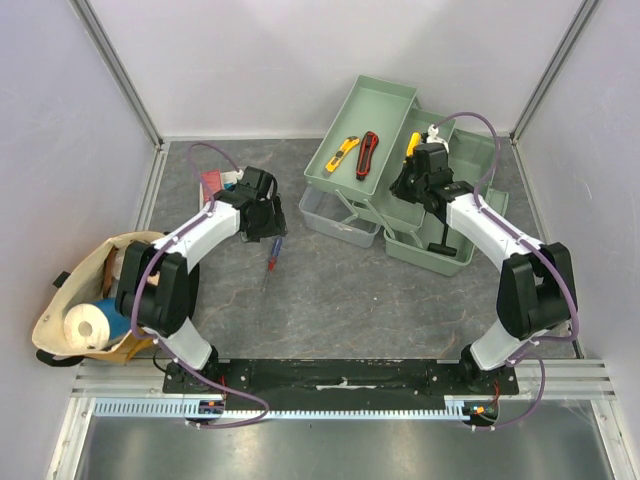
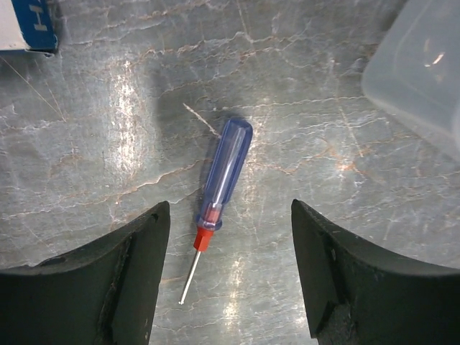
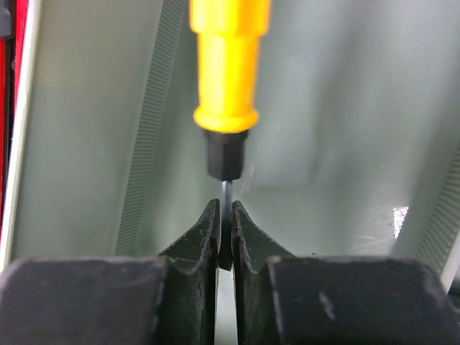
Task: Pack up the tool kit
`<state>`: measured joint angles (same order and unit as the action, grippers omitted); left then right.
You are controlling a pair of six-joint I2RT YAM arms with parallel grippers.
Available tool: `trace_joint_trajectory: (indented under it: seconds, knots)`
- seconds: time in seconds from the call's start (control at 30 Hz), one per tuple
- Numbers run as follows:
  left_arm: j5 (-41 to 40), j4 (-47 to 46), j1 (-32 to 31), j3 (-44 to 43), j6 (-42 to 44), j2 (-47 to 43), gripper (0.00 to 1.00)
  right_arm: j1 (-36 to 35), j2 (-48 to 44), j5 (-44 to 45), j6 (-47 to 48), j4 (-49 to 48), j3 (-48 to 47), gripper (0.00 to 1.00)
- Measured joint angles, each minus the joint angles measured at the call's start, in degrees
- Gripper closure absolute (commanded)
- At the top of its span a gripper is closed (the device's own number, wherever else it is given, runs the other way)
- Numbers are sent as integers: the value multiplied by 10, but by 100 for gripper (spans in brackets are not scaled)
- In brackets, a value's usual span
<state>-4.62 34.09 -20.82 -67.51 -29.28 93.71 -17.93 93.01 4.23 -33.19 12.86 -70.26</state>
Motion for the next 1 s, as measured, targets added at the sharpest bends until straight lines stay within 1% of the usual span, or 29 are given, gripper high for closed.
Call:
trace_joint_trajectory:
  seconds: [0.07,0.23,0.27,0.33,0.4,0.5,0.6,0.7,0.73,0.77,0.87,0.9,0.93,1.0]
  knots:
    - [0,3,0,2,0,13,28,2,1,-4,-8,0,0,73]
    - [4,3,-1,3,1,42,33,3,4,-3,-18,-1,0,67]
    - [5,2,-2,4,2,50,34,3,5,-2,-20,0,0,66]
    - [6,2,-4,4,2,61,41,3,6,3,-21,4,0,64]
    - [6,2,-7,4,2,76,43,3,6,11,-22,10,0,64]
    - [1,3,-12,4,2,96,50,3,3,26,-22,20,0,62]
    - [-5,6,-20,3,4,111,61,3,-13,46,-21,37,0,58]
    - [-14,6,-23,1,8,114,83,3,-51,70,-17,56,0,50]
    - [-15,6,-24,0,7,114,92,3,-62,77,-16,59,0,48]
    - [-13,6,-24,-1,7,115,98,3,-80,86,-14,64,0,47]
    - [-16,6,-26,-3,8,115,98,3,-123,103,-12,74,0,42]
    - [-16,7,-26,-3,8,115,98,3,-136,107,-11,78,0,39]
    - [-16,7,-26,-3,8,113,98,3,-151,109,-9,80,-1,32]
    - [-15,12,-26,-3,8,109,98,3,-172,104,-1,83,-2,28]
